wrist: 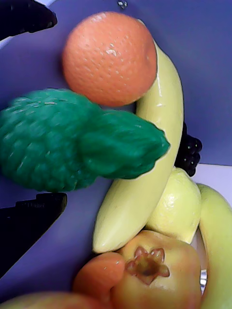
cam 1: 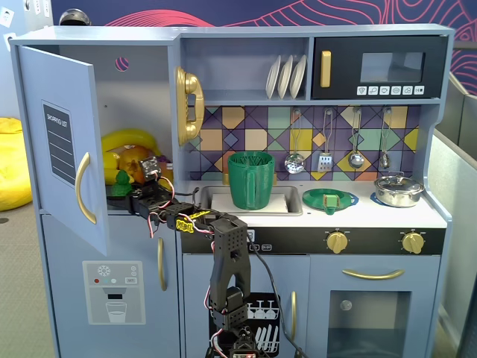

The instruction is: Pick up the green pineapple from the left cabinet and place it in the green recipient

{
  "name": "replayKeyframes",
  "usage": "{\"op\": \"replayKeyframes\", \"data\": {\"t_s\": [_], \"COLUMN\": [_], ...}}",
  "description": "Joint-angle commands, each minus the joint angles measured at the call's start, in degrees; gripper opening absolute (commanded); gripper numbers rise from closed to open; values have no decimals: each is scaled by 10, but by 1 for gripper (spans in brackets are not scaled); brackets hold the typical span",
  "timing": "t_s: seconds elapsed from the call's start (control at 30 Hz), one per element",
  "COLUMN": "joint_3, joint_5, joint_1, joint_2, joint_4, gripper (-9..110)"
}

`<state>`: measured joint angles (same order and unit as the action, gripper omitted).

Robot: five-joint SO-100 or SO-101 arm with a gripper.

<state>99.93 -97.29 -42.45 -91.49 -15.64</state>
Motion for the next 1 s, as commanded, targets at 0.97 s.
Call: {"op": "replayKeyframes", "data": {"t_s": [0.97], "joint_3": [-91], "joint_5": [-23], "joint_1": [-4], "joint_2": [29], "joint_4": [10], "gripper": [0]}}
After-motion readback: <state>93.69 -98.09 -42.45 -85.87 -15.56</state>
